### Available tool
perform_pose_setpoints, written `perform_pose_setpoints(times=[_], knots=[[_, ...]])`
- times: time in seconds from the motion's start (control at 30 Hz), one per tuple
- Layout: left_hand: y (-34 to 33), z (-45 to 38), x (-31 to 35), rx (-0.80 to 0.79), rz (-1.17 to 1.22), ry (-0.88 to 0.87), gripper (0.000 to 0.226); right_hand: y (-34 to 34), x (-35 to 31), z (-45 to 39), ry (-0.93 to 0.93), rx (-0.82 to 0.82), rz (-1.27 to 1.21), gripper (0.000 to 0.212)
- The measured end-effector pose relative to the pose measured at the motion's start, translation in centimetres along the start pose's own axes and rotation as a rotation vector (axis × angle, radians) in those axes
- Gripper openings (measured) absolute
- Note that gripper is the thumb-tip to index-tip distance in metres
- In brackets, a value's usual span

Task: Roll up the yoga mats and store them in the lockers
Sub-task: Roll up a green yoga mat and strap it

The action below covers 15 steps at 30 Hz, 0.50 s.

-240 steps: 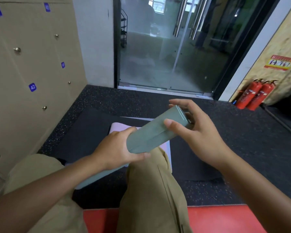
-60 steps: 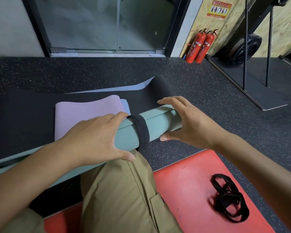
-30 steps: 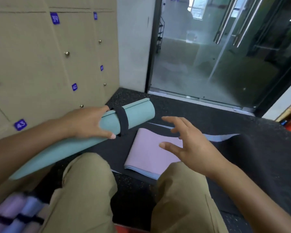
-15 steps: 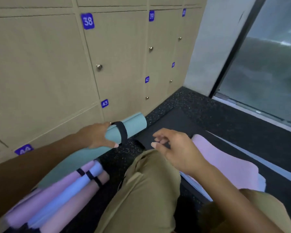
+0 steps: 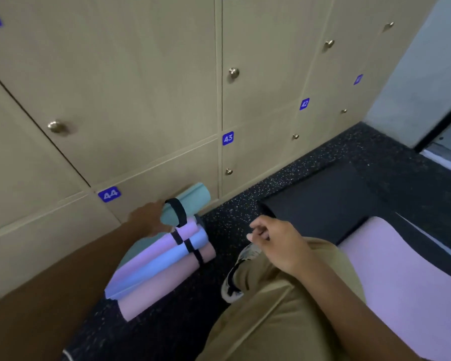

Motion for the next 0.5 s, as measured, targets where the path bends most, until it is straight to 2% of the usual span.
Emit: perform_pose_setpoints(times=[0.13,0.3,0.5], knots=[[-0.9,-2.1,-2.5,0.055,-0.036,0.052,0.1,-1.2,0.8,-1.2,-0.01,-0.04,0.053,0.024],[-4.9,-6.4,-6.8,0.055,-0.086,0.066,0.112,-1.7,1.7,-2.1,-0.017,-0.092,0.099,0.023],[-6.4,-6.6,-7.0,0.032,-0.093,0.189,0.097,-1.6,2.6,-3.1,-0.054,-0.09,0.056,0.018]])
Point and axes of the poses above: each hand's wrist, its own z-axis away from the middle knuckle, its own y-axis out of the back of the hand, x = y × z, the point moved 1 cm from there along -z, towards the middle knuckle, and after that the axes turned 13 degrees about -z, right-handed, at the moved point
